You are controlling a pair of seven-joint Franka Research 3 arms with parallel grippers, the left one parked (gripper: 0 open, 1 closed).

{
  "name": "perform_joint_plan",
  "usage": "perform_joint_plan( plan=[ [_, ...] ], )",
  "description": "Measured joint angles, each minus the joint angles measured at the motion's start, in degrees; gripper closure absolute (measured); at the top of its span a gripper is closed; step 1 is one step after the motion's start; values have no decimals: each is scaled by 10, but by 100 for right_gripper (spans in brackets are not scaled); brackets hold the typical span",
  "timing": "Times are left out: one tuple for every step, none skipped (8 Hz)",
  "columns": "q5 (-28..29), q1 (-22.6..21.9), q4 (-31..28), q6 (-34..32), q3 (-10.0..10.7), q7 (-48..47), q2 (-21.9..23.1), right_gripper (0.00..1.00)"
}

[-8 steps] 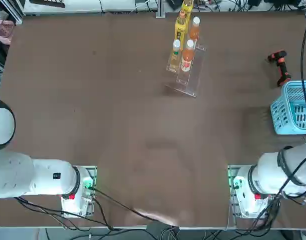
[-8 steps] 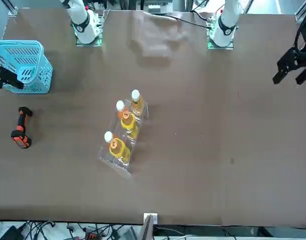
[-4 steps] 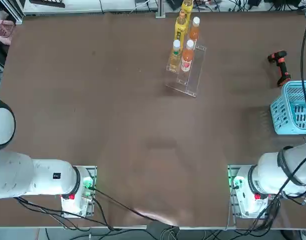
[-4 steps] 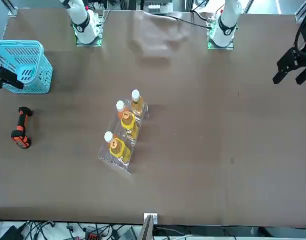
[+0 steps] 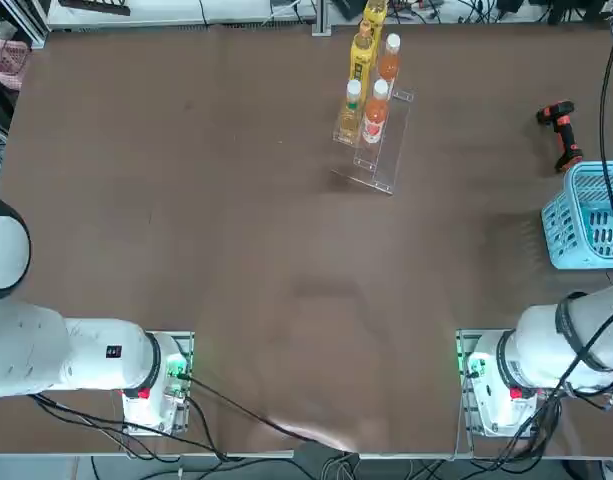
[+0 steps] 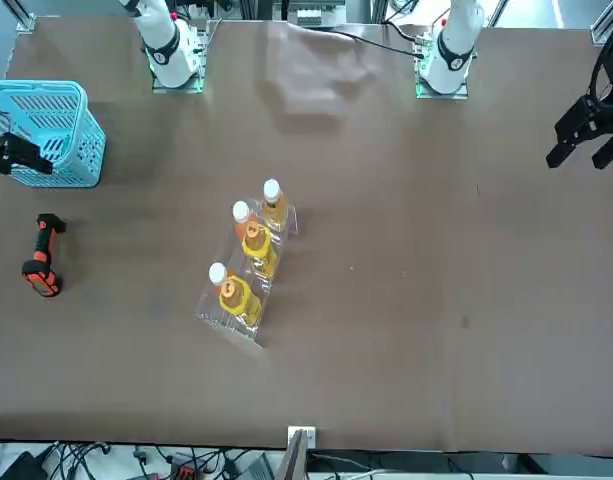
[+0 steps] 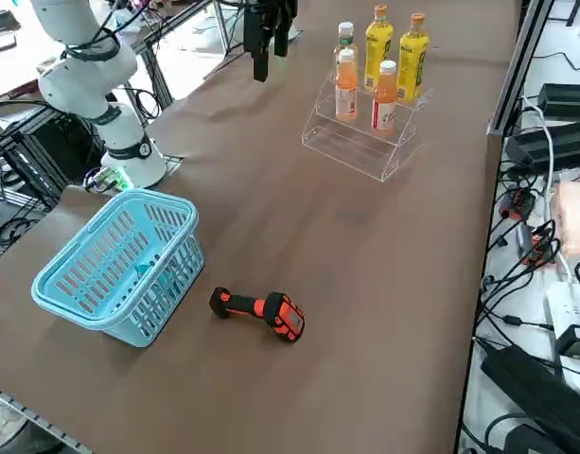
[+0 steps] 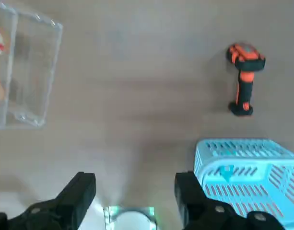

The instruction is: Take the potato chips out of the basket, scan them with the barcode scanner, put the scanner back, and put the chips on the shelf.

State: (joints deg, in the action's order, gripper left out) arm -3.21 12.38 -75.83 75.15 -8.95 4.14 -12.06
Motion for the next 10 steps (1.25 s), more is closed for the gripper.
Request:
perform_joint_plan(
  plan=[
    [-7, 5, -18, -6, 3, 2, 1, 0],
    [-11, 20, -44, -2, 8, 5, 7, 0],
    [-12, 43, -85, 27, 11, 21, 23, 0],
    [-13, 68, -148, 80, 13, 44, 55, 0],
    [-13, 93, -233, 143, 14, 69, 103, 0],
    [-14, 117, -327, 206, 15, 102, 160, 0],
    [-15, 144, -415, 259, 16, 137, 217, 0],
    [-15, 171, -483, 294, 17, 175, 262, 0],
    [-15, 194, -520, 315, 24, 212, 288, 0],
    [-15, 205, -539, 333, 37, 241, 298, 0]
  ],
)
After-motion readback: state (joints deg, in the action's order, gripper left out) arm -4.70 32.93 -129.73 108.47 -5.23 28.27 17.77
